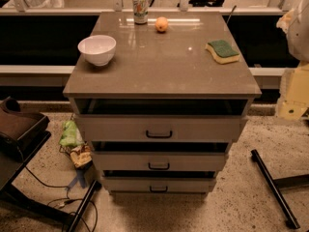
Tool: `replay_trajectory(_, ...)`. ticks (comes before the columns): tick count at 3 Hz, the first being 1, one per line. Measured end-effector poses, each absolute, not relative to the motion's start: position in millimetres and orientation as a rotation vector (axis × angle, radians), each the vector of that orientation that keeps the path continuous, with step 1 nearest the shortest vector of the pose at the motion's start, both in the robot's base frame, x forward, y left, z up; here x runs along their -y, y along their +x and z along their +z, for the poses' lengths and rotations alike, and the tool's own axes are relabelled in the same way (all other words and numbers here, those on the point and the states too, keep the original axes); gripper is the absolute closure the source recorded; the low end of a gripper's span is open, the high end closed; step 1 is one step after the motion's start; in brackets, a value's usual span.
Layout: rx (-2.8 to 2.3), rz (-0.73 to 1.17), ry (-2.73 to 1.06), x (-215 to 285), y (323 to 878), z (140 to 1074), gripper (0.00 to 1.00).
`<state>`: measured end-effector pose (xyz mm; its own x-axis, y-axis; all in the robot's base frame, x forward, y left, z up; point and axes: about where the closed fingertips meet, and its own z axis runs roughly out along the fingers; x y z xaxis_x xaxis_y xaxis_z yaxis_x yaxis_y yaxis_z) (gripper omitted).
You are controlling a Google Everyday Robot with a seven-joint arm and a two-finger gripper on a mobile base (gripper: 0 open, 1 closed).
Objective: Move sponge near white bowl
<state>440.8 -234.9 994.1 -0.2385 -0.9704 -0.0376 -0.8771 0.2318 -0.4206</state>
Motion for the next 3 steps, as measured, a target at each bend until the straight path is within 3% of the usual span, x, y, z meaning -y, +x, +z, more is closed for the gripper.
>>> replay_trajectory(2,-2.255,-0.408,-1.527,252,465,994,0.00)
replay_trajectory(3,-2.272,-0.307,-1.195,296,504,986,0.00)
